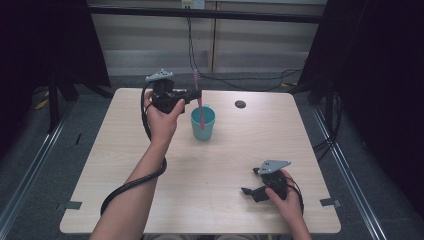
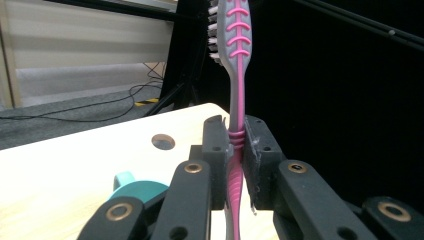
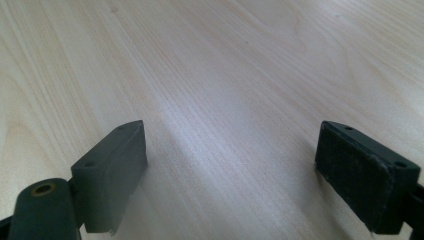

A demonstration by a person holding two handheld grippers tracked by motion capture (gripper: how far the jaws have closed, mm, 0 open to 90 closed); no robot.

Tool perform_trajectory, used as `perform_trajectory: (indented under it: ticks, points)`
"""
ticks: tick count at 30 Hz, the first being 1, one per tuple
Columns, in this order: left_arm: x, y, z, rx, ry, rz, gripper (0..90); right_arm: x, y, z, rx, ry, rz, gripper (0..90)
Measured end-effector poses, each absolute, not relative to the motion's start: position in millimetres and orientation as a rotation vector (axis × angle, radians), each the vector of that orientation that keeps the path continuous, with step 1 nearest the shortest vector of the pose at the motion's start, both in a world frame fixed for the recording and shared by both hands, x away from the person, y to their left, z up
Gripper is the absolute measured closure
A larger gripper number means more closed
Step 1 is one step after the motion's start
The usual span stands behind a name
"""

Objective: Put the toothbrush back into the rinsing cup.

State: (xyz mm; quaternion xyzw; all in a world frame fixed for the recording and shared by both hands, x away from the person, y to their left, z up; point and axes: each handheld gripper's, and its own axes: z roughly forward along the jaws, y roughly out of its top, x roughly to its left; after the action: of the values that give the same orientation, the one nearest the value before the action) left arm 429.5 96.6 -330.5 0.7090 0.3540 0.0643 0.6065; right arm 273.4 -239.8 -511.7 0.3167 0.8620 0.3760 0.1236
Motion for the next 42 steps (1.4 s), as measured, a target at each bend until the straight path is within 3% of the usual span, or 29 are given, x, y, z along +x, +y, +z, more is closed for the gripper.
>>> perform_trajectory:
  ticks: [42]
  points:
    - [468,84,-352,1.65,0.906,0.256,81.4,273,-240,-512,0.917,2.516,1.098,12.8]
